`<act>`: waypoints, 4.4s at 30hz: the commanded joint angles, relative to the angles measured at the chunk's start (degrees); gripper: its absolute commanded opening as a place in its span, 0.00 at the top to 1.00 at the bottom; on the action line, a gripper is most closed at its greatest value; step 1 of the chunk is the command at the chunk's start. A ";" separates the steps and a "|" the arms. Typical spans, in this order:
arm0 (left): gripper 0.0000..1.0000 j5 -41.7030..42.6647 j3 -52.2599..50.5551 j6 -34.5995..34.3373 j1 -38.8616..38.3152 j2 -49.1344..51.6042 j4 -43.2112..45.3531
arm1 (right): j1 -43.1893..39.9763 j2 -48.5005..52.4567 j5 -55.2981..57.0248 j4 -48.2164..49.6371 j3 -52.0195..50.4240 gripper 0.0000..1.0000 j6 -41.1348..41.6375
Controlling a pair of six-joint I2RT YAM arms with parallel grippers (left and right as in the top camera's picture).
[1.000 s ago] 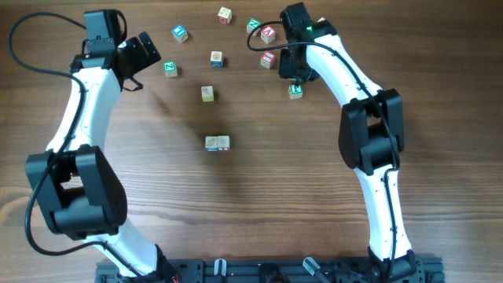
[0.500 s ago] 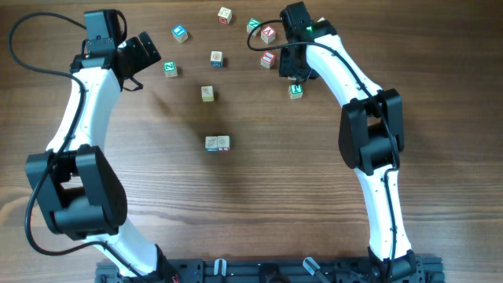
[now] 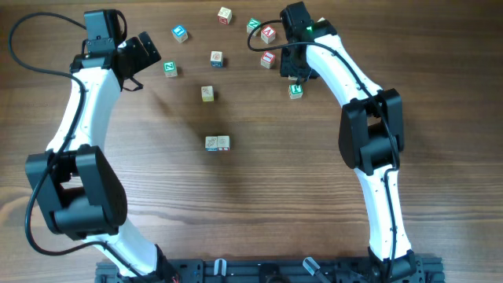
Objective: Form a horizontal line
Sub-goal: 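Lower the right gripper over the yellow-lettered B block and close, then carry the yellow B block down beside the right end of the row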
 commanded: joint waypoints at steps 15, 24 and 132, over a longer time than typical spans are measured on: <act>0.00 0.09 0.15 0.28 -0.09 -0.11 0.17 | 0.42 -4.02 1.44 0.26 -0.24 0.58 -0.42; 0.00 0.09 0.15 0.28 -0.09 -0.11 0.15 | 0.42 -3.96 0.98 -1.64 -0.48 0.49 -0.37; 0.00 0.09 0.15 0.28 -0.09 -0.11 0.15 | 14.97 -19.98 -21.00 -2.03 -30.23 0.76 7.82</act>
